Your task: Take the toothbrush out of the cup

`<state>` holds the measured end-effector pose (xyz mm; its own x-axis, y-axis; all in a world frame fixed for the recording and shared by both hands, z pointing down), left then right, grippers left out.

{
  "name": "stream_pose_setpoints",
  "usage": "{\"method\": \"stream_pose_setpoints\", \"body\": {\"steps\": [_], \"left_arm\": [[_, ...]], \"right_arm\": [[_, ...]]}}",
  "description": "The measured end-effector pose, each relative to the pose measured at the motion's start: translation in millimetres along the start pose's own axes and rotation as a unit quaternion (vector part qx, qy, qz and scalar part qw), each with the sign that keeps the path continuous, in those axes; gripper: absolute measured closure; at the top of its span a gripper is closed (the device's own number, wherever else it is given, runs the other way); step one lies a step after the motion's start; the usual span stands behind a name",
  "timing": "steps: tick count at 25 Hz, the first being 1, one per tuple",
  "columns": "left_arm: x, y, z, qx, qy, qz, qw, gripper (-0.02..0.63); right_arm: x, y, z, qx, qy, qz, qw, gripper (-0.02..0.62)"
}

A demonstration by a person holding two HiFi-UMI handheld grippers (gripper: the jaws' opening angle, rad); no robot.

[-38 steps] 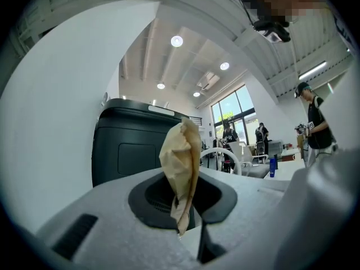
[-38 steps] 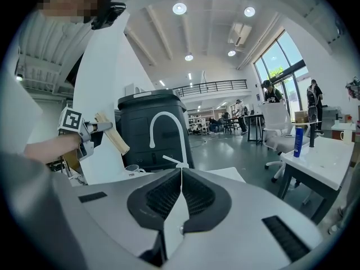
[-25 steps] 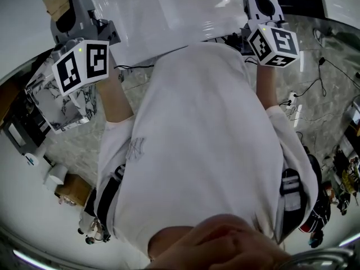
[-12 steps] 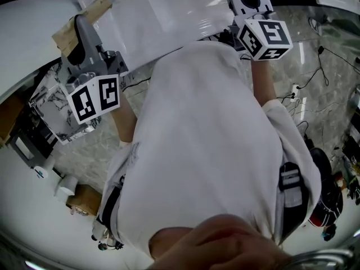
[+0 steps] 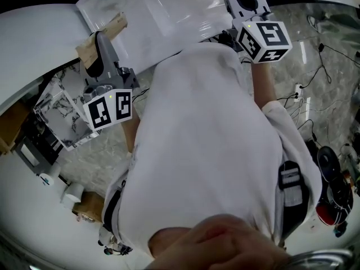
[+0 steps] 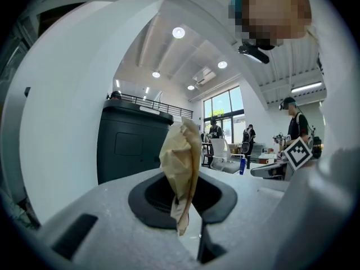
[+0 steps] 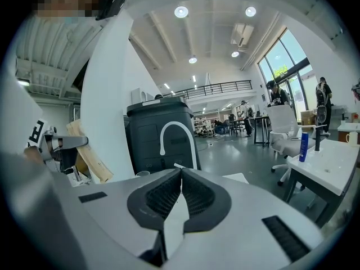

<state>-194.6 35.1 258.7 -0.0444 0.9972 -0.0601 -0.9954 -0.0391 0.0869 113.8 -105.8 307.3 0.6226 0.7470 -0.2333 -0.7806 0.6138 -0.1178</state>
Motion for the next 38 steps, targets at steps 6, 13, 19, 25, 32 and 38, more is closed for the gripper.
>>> {"method": "stream_pose_setpoints", "body": {"steps": [6,13,19,25,32,38], "left_arm": [[16.8,-1.0,10.8,0.000,0.012,-0.011,0.9999,0.557],[31.4,2.3,22.9,0.020,0.024,-0.021,0.9993,0.557],[33.0,4.4,19.7,0.020,0.021,-0.018,0.9994,0.557],[25.9,3.5,17.3,0.019,0.017,-0.003,0.9997,0.557],[22.2,-1.1,13.9,0.017,0.011,0.006,0.9998,0.557],[19.8,1.1,13.9,0.017,0.010,0.009,0.9998,0.557]], "right_arm": [[5.2,4.6,4.7,-0.003,0.007,0.000,1.000,0.580],[9.1,5.5,6.3,-0.011,0.001,0.013,1.000,0.580],[14.0,3.5,3.6,-0.008,-0.001,0.025,1.000,0.580],[13.5,1.8,2.6,-0.005,-0.004,0.034,0.999,0.580],[15.4,1.4,1.6,-0.005,-0.005,0.036,0.999,0.580],[11.5,5.4,2.8,-0.004,-0.002,0.033,0.999,0.580]]}}
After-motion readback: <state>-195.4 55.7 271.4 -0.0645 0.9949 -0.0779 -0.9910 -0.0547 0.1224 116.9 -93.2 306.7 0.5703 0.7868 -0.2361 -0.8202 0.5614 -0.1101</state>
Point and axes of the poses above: the fingertips, and each gripper's own axes: x backward along the fingers, y to its left, z out of its underside, the point moved 7 cm from there along x, backward along the fingers, and after that the axes turned 1 degree about x, right-handed, at the moved point
